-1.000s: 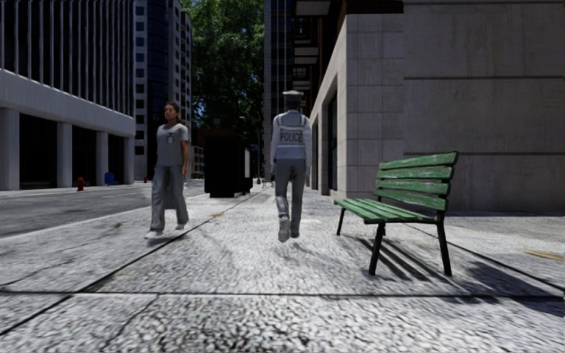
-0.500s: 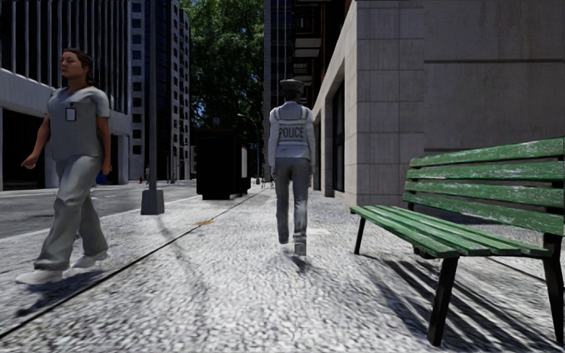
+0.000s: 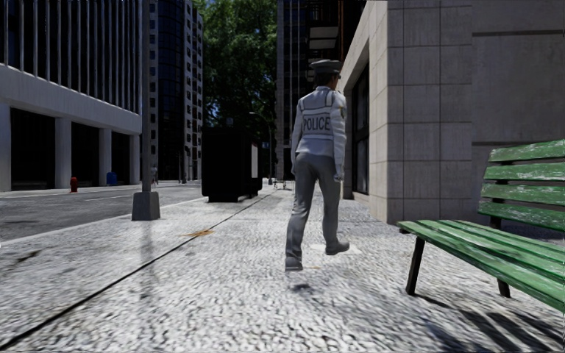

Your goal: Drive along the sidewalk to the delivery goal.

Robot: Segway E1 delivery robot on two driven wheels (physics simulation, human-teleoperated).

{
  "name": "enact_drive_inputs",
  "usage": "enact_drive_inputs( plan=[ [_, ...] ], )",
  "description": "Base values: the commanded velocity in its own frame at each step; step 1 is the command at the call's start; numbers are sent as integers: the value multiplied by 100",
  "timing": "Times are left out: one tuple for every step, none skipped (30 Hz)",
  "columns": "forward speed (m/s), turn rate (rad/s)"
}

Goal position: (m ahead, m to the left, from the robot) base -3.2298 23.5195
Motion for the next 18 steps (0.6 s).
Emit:
enact_drive_inputs(
  plan=[
    [188, 45],
    [187, 46],
    [185, 47],
    [184, 47],
    [184, 47],
    [183, 47],
    [183, 47],
    [183, 47],
    [183, 44],
    [182, 33],
    [181, 29],
    [181, 20],
    [181, 0],
    [180, 0],
    [180, 0],
    [180, 0],
    [180, 0],
    [180, 0]
  ],
)
